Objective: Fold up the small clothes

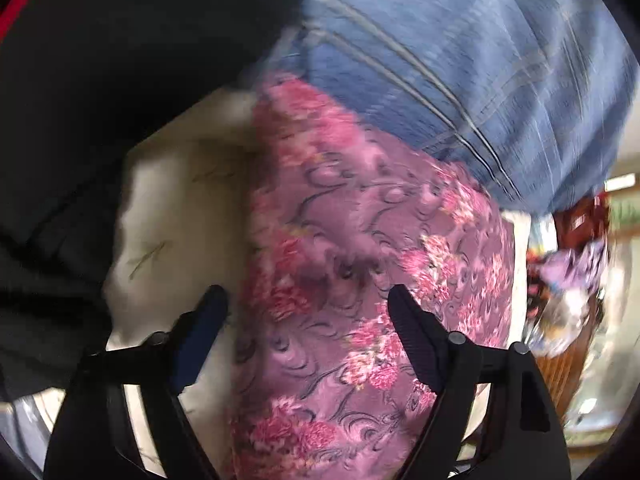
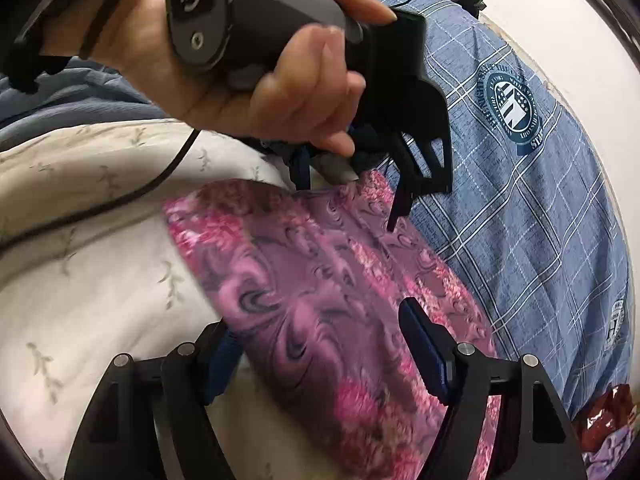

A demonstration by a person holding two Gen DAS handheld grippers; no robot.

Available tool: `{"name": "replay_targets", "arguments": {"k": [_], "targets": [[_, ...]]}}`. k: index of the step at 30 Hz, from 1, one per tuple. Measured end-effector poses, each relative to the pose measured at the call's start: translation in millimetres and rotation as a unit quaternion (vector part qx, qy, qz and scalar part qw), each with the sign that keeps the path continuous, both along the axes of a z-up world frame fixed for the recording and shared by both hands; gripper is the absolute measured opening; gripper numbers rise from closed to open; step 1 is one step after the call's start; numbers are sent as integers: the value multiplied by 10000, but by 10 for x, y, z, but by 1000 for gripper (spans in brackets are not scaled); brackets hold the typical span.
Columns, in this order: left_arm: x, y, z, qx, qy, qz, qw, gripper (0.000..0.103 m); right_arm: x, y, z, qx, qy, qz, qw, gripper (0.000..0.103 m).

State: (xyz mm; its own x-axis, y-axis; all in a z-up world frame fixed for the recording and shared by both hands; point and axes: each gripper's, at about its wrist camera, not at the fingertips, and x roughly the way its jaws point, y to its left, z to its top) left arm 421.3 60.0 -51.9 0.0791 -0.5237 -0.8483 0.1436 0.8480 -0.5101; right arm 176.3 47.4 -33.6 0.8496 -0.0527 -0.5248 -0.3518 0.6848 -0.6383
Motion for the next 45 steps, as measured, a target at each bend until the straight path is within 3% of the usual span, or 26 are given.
{"name": "replay_targets", "arguments": {"k": [1,2,3,4,8,12,16,20,23,28,31,33,35,36,37,38,39,40,41,45], "targets": [[-20,-48,33,38,-97,-107,9999,39,60,-23,0,48,81,-1,10000,45],[-44,-102,60,161,-179,-196,9995,31,100,-46,-2,90,177,-22,9998,12],[-64,-142,82,304,-258,-237,9989,18,120,-77,8,171,225,-36,9996,13],[-95,-174,112,456,-362,-276,9979,12,118,-126,46,333,203,-15,9992,13],[-216,-227,376,399,-684,-143,9968,11,35,-429,333,1173,96,-104,9930,13],[-354,-416,801,205,-1015,-145,9945,11,-57,-841,601,2117,168,-338,9766,12],[-450,-881,1188,147,-1326,-321,9905,11,-209,-1456,795,3248,311,-734,9424,12],[-561,-1520,1299,182,-1492,-623,9867,9,-360,-2039,802,4104,493,-1134,9035,9],[-616,-2004,1185,356,-1391,-922,9853,6,-456,-2400,723,4482,603,-1398,8809,5],[-691,-2757,707,1111,-1111,-1322,9787,6,-619,-2980,485,5170,816,-1864,8315,1],[-674,-2962,385,1702,-803,-1265,9740,6,-643,-3292,297,5465,1023,-2102,8042,6],[-635,-2951,338,1806,-683,-1169,9742,6,-681,-3453,198,5727,1173,-2102,7837,8],[-580,-2878,438,1701,-628,-1102,9772,8,-732,-3600,135,5955,1214,-2127,7652,10],[-542,-2819,521,1666,-638,-1022,9786,16,-733,-3630,124,6027,1233,-2088,7603,13],[-495,-2749,625,1608,-661,-934,9803,38,-736,-3655,128,6140,1230,-2018,7531,19],[-443,-2669,733,1595,-711,-809,9813,52,-723,-3647,148,6213,1191,-1912,7505,35],[-395,-2583,842,1606,-812,-634,9816,75,-718,-3637,171,6261,1140,-1834,7493,54],[-346,-2479,961,1606,-974,-433,9813,82,-710,-3615,211,6321,1056,-1729,7479,62],[-303,-2400,1033,1595,-1028,-321,9813,82,-680,-3572,257,6368,987,-1597,7479,70],[-96,-2209,1005,1496,-517,-128,9873,82,-418,-3435,296,6358,1124,-1436,7500,71]]}}
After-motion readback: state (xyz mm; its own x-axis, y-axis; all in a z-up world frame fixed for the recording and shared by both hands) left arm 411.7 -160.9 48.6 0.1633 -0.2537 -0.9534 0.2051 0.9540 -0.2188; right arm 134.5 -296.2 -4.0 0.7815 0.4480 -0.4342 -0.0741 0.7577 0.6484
